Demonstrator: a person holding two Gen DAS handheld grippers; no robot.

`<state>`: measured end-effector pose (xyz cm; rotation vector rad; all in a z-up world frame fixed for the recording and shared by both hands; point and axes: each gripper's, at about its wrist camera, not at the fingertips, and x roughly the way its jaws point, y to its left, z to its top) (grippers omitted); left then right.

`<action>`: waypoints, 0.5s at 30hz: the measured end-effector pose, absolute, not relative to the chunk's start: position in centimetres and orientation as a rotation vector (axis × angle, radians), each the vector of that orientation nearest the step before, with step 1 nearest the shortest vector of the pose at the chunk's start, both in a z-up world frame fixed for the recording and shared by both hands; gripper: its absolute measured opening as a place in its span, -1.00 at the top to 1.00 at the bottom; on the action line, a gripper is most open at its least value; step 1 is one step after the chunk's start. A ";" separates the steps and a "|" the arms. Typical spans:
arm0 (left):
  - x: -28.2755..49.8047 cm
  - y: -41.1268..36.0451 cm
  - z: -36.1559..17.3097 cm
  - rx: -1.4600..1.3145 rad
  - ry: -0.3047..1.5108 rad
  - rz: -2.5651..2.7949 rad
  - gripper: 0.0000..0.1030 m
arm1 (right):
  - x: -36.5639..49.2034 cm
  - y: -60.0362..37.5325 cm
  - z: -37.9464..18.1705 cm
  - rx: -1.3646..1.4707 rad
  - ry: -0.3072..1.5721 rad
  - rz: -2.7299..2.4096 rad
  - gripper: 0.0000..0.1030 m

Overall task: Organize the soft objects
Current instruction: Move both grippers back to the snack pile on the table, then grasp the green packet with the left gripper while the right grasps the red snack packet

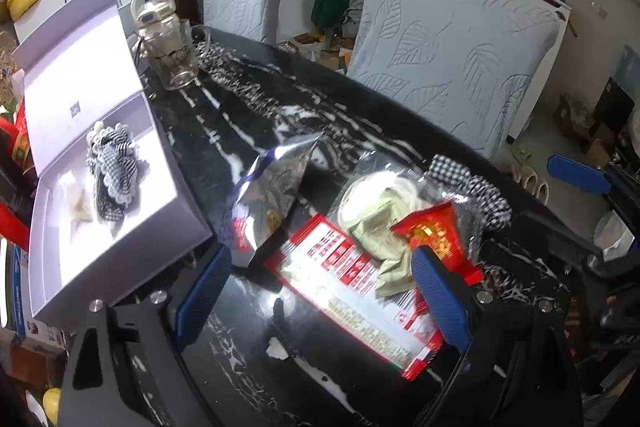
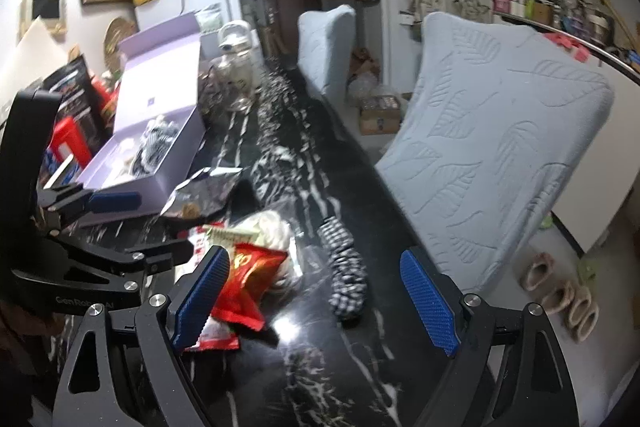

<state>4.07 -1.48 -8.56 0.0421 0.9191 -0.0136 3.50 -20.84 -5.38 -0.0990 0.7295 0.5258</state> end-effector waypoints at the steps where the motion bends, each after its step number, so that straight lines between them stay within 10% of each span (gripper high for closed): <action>1: 4.0 -1.3 -8.8 0.043 0.923 -0.005 -0.80 | 3.5 -20.5 -5.7 -0.100 0.740 0.538 -0.71; 15: 3.4 1.4 -10.1 0.017 0.954 0.071 -0.80 | 4.3 -16.0 -8.9 -0.112 0.841 0.636 -0.24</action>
